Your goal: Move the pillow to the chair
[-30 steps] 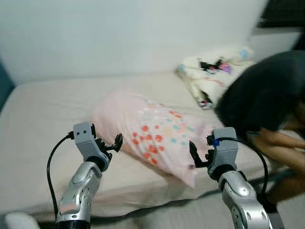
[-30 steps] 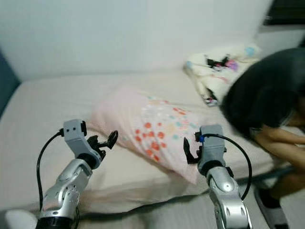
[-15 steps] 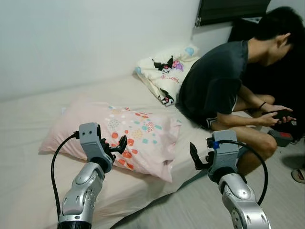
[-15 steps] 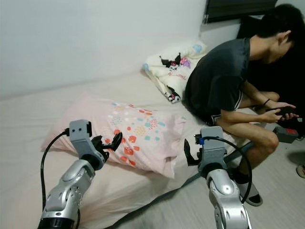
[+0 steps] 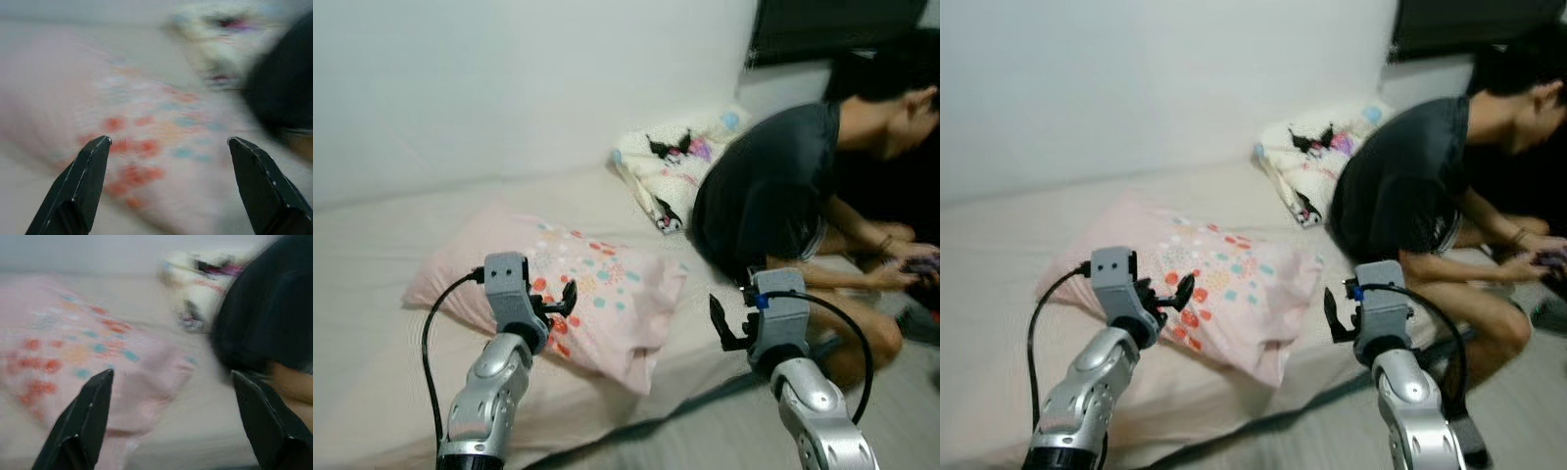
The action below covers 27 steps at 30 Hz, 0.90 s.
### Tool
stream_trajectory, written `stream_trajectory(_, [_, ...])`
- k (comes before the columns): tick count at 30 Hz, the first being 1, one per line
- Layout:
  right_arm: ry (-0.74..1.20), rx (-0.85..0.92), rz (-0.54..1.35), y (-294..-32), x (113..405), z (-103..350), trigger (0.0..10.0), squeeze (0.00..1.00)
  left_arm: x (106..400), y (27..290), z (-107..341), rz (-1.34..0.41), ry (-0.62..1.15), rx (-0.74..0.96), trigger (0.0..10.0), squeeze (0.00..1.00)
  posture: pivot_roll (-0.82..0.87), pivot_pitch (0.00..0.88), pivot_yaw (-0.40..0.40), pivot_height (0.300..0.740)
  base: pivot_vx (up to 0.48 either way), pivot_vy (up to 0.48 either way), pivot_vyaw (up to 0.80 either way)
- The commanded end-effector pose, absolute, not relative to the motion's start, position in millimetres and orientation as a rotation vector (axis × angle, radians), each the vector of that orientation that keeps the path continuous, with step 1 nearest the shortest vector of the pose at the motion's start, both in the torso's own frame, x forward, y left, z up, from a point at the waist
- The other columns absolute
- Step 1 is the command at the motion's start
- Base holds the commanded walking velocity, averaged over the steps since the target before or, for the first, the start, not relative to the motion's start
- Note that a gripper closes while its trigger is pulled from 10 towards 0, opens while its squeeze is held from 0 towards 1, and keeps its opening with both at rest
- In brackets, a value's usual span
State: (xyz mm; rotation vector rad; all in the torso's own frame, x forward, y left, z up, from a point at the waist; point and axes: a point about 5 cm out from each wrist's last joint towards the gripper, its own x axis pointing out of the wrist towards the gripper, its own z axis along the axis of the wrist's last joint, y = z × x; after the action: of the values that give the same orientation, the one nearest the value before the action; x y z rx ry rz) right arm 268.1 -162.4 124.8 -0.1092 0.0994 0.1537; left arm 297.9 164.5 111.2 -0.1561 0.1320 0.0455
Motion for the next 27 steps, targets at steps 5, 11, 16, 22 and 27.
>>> stream_trajectory(5, [0.118, -0.102, 0.123, -171.8, 267.1, 121.3, 10.0, 0.00, 297.6, 161.2, 107.4, 0.053, 0.158, -0.165, 10.0, 0.00, -0.09, 0.036, 0.002, 0.740, 0.000, 0.000, 0.00])
stream_trajectory(11, [0.118, -0.099, 0.128, -171.6, 267.4, 121.9, 10.0, 0.00, 298.1, 161.5, 108.7, 0.062, 0.155, -0.159, 10.0, 0.00, -0.09, 0.039, 0.001, 0.740, 0.000, 0.000, 0.00])
stream_trajectory(16, [0.115, -0.116, 0.141, -170.9, 267.3, 122.4, 10.0, 0.00, 298.4, 161.6, 109.7, 0.070, 0.149, -0.154, 10.0, 0.00, -0.09, 0.040, 0.001, 0.740, 0.000, 0.000, 0.00])
stream_trajectory(22, [0.109, -0.142, 0.152, -169.9, 267.5, 123.3, 10.0, 0.00, 299.1, 160.9, 111.1, 0.070, 0.144, -0.152, 10.0, 0.00, -0.09, 0.045, -0.001, 0.740, 0.271, 0.000, 0.67])
stream_trajectory(27, [0.109, -0.104, 0.141, -172.0, 267.5, 123.6, 10.0, 0.00, 299.6, 160.2, 111.5, 0.064, 0.143, -0.153, 10.0, 0.00, -0.09, 0.046, -0.001, 0.740, 0.352, 0.000, 0.16])
